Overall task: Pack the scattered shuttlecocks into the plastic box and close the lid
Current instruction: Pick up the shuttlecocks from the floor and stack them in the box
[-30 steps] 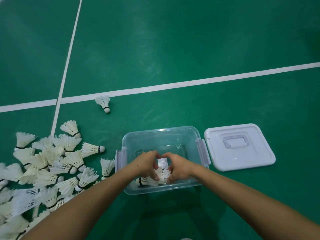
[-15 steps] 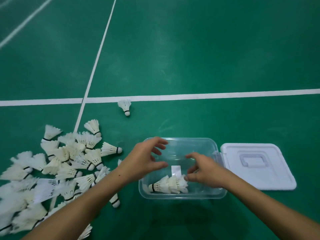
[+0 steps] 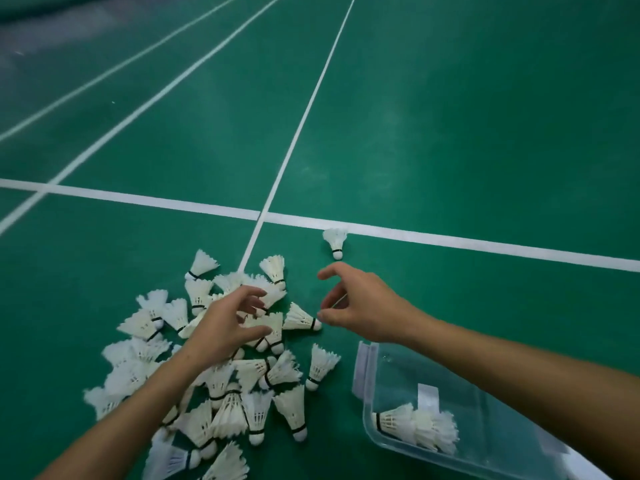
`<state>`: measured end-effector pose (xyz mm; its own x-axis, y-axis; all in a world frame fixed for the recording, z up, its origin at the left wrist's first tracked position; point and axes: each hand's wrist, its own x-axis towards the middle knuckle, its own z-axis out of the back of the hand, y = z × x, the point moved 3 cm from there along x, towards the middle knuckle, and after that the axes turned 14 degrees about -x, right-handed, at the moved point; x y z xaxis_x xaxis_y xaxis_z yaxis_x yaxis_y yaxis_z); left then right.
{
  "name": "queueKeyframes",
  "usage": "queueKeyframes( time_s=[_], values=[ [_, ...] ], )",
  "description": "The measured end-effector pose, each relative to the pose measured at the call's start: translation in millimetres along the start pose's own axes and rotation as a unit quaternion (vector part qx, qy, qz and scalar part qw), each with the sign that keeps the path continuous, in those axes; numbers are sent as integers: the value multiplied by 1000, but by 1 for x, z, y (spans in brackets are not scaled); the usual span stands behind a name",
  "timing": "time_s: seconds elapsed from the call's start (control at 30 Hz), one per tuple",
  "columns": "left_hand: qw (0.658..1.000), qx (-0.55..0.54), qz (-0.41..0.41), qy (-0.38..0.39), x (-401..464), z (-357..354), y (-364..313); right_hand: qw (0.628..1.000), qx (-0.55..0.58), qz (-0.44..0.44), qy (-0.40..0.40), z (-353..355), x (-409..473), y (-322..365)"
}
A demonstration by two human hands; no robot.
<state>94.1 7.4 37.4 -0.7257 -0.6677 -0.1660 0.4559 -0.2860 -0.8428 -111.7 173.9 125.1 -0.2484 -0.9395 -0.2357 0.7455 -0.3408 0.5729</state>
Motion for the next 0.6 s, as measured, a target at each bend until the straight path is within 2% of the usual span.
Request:
queueKeyframes(
  time_s=[0.23,0.37,0.5,0.6],
  values=[
    [994,96,9,41,30,-3,38,998,-37,13,57,-65,75,-4],
    [990,135,5,37,44,-11,45,993,-93,29,68,-97,105,-13],
    [992,128,5,13,45,-24,52,987,-125,44,94,-117,116,-22],
    [996,87,2,24,44,-37,58,986,-138,50,82,-121,118,-28]
  ],
)
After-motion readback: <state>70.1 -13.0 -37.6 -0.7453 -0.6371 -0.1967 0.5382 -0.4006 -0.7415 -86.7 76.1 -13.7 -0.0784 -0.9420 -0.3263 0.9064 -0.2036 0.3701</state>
